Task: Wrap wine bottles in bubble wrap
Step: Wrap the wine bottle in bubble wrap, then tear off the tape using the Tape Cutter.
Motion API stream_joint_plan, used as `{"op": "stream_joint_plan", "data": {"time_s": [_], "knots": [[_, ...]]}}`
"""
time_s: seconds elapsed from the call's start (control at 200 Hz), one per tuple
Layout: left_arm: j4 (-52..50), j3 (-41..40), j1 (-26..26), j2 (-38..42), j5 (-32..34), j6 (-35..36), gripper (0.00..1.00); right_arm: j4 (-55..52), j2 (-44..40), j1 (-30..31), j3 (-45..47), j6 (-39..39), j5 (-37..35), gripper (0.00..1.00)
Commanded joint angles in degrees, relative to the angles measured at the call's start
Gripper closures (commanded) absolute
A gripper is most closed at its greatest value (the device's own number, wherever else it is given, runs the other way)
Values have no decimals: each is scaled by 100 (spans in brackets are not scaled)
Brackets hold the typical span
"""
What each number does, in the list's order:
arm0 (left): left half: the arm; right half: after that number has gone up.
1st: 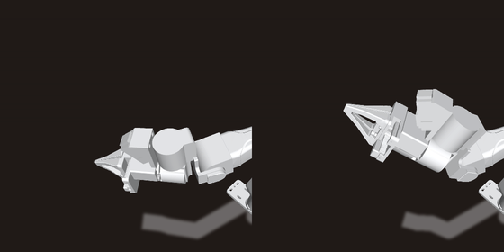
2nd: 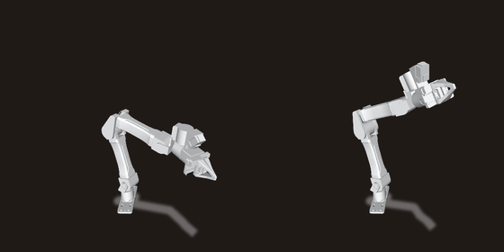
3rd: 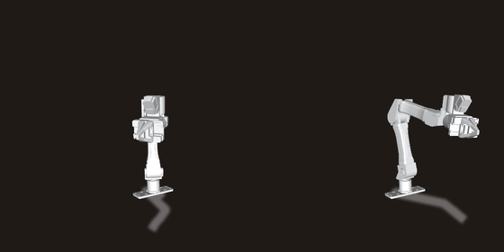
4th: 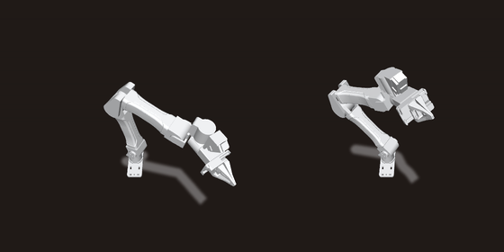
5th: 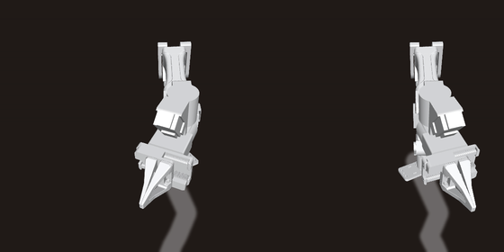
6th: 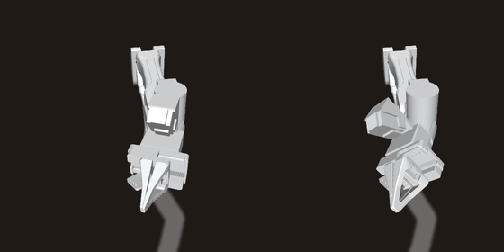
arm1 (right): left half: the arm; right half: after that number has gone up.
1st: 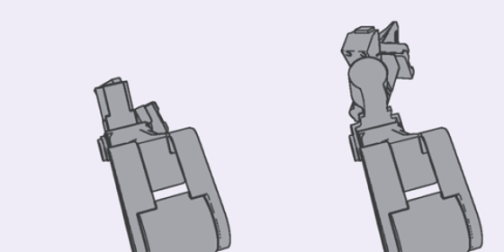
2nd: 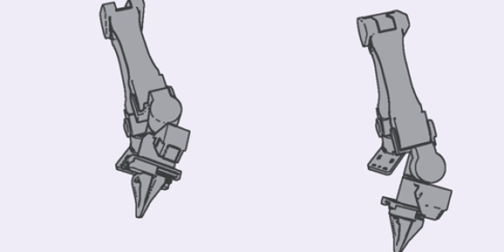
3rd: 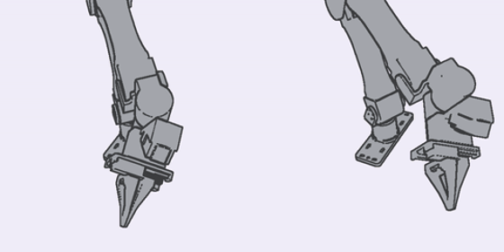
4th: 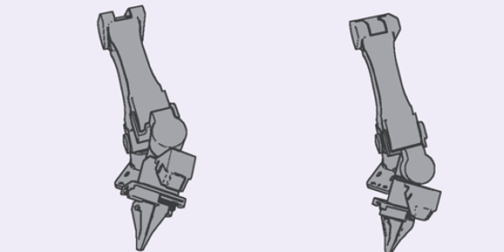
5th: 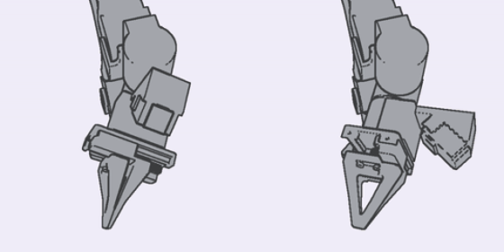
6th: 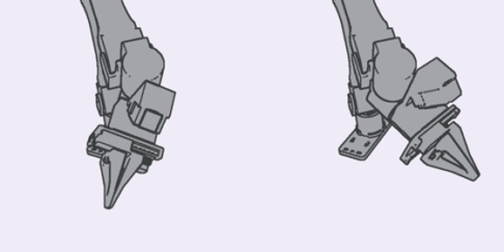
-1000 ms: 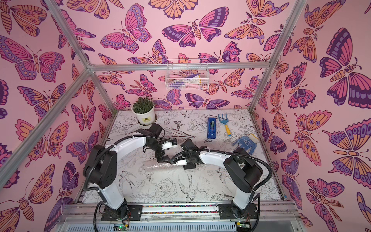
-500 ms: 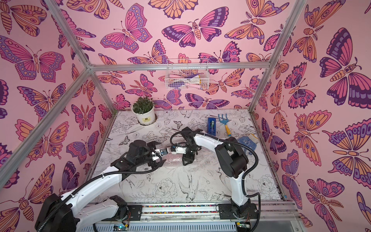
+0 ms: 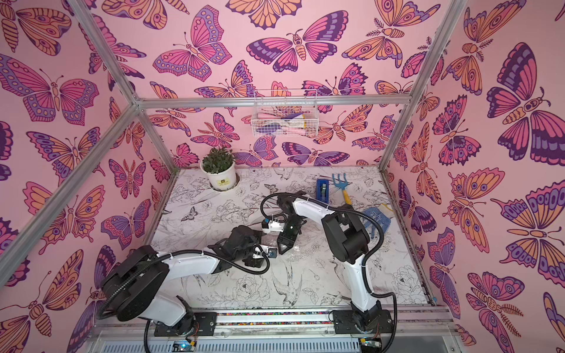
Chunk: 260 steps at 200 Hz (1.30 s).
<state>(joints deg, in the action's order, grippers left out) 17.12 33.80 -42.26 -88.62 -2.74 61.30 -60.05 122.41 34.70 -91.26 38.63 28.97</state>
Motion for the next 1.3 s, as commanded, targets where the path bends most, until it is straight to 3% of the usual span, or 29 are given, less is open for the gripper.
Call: {"op": "stream_joint_plan", "data": {"time_s": [0.0, 0.095, 0.24, 0.371, 0.576, 0.621, 0.832, 0.947, 1.047, 1.172, 1.297], "knots": [[969, 61, 11, -459, 323, 201, 1, -513, 115, 11, -189, 142, 392, 85], [999, 113, 40, -731, 444, 225, 2, -525, 138, 2, -183, 180, 408, 85], [406, 147, 192, -801, 378, 99, 29, -402, 31, -87, -71, 182, 599, 81], [-502, 169, 374, -610, 236, -48, 41, -149, -201, -169, 116, 175, 666, 72], [-1409, 370, 465, -609, 92, -207, 61, 393, -477, -233, 288, -207, 592, 25], [-1601, 477, 468, -646, 73, -299, 64, 690, -687, -293, 454, -388, 622, 1], [-2011, 681, 480, -594, 11, -944, 63, 2774, -2366, -798, 1832, -1590, 759, 1], [-2118, 755, 480, -471, 16, -1427, 62, 4232, -3522, -1244, 2751, -2916, 358, 1], [-2303, 912, 476, -343, -57, -2103, 61, 5347, -4247, -2049, 3486, -4531, 51, 1], [-2678, 1203, 486, -272, 107, -2863, 60, 6026, -4691, -3192, 4174, -6063, 263, 1], [-3174, 1589, 512, -331, 228, -3513, 59, 5971, -4630, -3723, 4473, -6564, 66, 0]]}}
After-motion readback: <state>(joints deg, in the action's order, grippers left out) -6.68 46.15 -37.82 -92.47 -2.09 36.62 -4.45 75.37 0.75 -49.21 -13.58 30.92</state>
